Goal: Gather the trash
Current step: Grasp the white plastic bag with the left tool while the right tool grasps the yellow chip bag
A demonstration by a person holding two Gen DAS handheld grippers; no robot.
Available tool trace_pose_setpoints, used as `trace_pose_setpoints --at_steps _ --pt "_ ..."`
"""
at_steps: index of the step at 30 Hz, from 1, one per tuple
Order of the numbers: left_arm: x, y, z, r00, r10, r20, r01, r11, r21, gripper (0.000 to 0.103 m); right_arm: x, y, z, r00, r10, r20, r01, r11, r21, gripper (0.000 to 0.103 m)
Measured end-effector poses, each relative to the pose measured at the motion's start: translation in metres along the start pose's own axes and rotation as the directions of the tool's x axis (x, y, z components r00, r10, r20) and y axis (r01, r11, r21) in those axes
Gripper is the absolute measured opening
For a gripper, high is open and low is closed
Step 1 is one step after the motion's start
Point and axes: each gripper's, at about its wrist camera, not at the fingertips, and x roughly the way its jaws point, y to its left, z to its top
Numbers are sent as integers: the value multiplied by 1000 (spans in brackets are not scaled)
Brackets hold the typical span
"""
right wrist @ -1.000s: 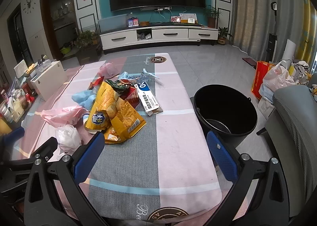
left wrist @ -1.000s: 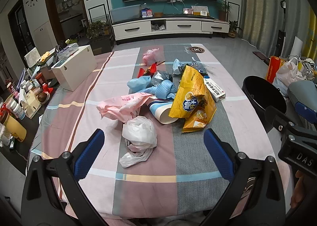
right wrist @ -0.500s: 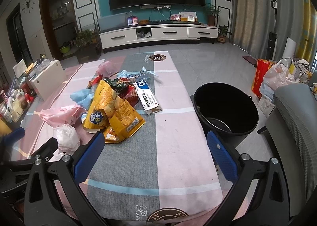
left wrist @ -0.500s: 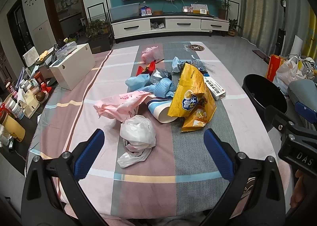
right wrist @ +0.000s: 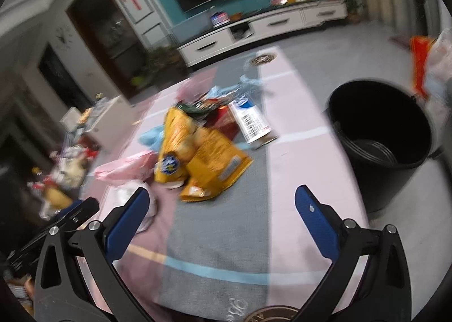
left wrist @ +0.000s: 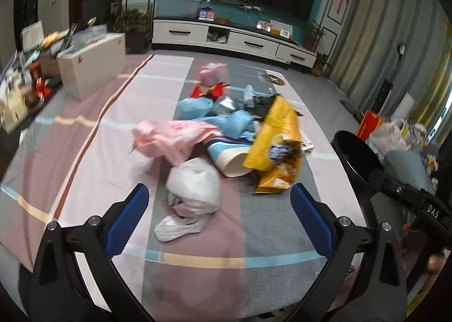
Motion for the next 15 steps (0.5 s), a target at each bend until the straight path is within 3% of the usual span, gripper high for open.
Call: trace_pose_setpoints --at_steps 5,9,11,15 --pt "15 28 -16 1000 0 -24 -1 999 -34 100 28 5 -13 997 73 -23 -75 994 -80 101" --pt "34 34 -25 998 30 -57 -32 999 -21 100 51 6 -15 997 46 -63 -52 994 -92 101" --pt "41 35 -24 998 12 -67 -14 999 -36 100 58 17 -13 999 -10 -48 2 987 -159 100" --pt "56 29 -16 998 17 -54 -17 1000 -16 96 77 32 -6 999 -15 -37 5 968 -251 92"
